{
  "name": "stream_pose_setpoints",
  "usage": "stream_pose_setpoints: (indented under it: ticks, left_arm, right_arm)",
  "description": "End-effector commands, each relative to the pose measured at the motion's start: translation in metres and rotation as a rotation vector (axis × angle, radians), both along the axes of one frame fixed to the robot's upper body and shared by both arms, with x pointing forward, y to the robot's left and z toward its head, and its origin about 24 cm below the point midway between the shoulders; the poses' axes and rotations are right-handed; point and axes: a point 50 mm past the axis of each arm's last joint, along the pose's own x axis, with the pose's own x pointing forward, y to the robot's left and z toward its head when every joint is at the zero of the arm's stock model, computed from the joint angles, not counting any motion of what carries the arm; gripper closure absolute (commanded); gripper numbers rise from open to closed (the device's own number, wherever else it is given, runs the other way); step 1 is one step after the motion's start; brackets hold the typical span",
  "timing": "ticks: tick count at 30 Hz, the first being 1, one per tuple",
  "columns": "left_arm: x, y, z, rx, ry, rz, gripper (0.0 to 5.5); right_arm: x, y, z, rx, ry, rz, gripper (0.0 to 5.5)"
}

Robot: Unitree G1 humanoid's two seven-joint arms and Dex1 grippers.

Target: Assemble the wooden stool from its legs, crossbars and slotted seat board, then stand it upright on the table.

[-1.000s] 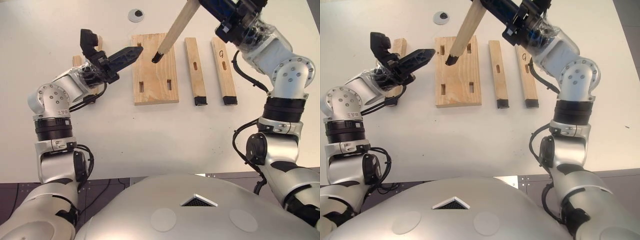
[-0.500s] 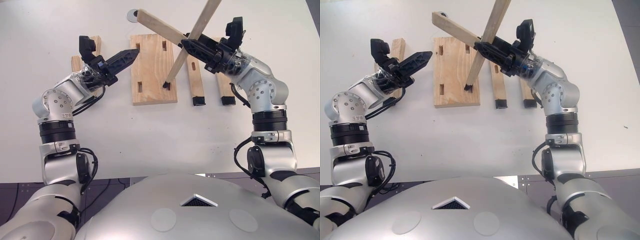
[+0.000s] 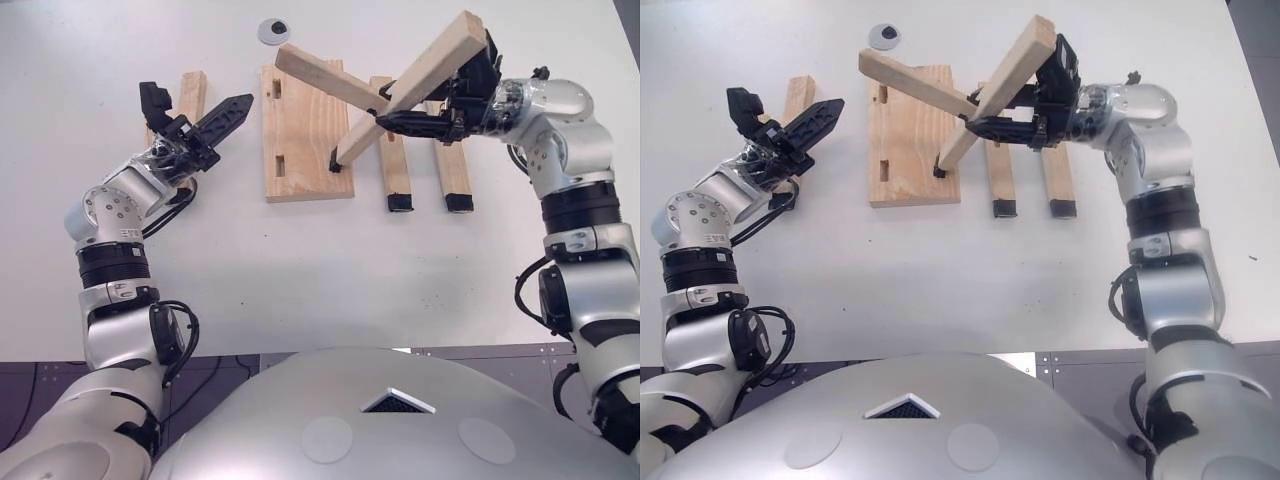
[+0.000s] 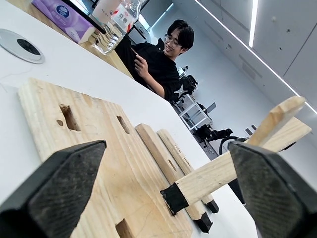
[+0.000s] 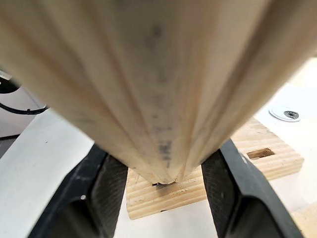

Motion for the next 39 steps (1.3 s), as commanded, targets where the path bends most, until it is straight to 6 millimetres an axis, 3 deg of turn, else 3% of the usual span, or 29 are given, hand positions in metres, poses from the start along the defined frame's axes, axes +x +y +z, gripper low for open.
stream_pose_setpoints:
  ticks: [1,7,11,16,18,22,23,27,31,35,39]
  left_arm:
    - [-0.002,-0.001,-0.003,0.023,0.002,0.017,0.97]
    - [-0.008,-0.003,-0.008,0.021,0.004,0.034,0.97]
    - [-0.007,-0.006,-0.010,0.021,0.000,0.041,0.97]
    - [-0.006,-0.008,-0.012,0.023,0.002,0.044,0.97]
    - [-0.005,-0.007,-0.011,0.023,0.002,0.046,0.97]
    - [-0.005,-0.004,-0.012,0.025,0.004,0.072,0.97]
    - [-0.005,-0.004,-0.013,0.025,0.005,0.079,0.97]
    - [-0.005,-0.004,-0.014,0.035,0.009,0.091,0.97]
    - [-0.005,-0.003,-0.014,0.047,0.008,0.100,0.97]
    - [-0.007,-0.001,-0.015,0.053,0.009,0.109,0.97]
    - [-0.012,0.002,-0.017,0.056,0.018,0.121,0.97]
  right_arm:
    - [-0.006,-0.032,-0.035,-0.367,0.133,0.023,3.45]
    - [-0.001,-0.030,-0.031,-0.524,0.092,0.133,3.45]
    - [-0.002,-0.026,-0.047,-0.696,0.104,0.170,3.45]
    - [-0.013,-0.008,-0.064,-0.678,0.185,0.208,3.45]
    - [-0.011,-0.003,-0.059,-0.601,0.186,0.186,3.45]
    - [0.004,0.002,-0.023,-0.381,0.134,0.056,3.45]
    - [0.007,-0.001,-0.014,-0.344,0.115,0.025,3.07]
    - [0.008,-0.016,0.004,-0.307,0.069,-0.045,2.41]
    - [-0.002,-0.039,-0.004,-0.340,0.059,-0.170,1.78]
    - [-0.006,-0.050,-0.014,-0.325,0.035,-0.530,1.78]
    - [-0.027,-0.058,-0.025,-0.311,0.119,-0.837,1.78]
